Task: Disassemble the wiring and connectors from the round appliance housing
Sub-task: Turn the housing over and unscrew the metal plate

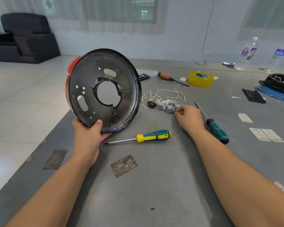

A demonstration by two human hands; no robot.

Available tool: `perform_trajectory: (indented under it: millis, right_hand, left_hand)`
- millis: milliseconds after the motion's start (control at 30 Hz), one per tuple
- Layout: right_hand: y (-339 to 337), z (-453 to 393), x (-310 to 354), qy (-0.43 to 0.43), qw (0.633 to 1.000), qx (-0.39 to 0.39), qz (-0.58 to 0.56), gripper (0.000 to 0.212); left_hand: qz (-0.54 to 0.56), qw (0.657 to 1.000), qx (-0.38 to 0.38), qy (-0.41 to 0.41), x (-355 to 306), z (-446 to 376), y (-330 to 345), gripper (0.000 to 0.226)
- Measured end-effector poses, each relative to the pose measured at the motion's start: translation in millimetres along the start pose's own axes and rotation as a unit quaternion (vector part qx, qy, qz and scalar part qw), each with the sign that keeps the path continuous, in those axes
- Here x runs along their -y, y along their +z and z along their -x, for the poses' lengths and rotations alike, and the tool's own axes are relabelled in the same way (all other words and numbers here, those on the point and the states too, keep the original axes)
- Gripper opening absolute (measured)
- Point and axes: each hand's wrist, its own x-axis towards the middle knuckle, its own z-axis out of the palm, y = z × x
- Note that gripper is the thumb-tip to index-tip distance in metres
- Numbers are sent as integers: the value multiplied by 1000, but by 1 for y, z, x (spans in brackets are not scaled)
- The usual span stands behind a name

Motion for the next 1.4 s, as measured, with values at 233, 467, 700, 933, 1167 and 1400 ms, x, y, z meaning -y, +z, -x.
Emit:
perform_trajectory:
  millis: [233, 467, 700, 933, 1167, 1400]
  right_hand:
    - [-9, 18, -1, 1, 996, -39, -80, 18]
    - [-7, 73, 41, -189, 965, 8, -180, 15]
    - [8, 99, 44, -355, 927, 95, 69, 46]
    - [0, 95, 38, -383, 917, 113, -20, 32]
    - [15, 93, 79, -92, 921, 174, -336, 41]
    - [48, 103, 138, 64, 797, 149, -582, 50]
  left_hand:
    - [6, 1000, 3, -4, -1, 0, 0, 34]
    - [8, 1000, 9, -12, -3, 1, -2, 38]
    - [39, 998, 10, -40, -8, 3, -1, 40]
    - [101, 991, 17, -85, -14, 1, -5, 36]
    - [132, 985, 44, -101, -19, 4, -2, 43]
    - [23, 987, 146, -69, -20, 15, 2, 54]
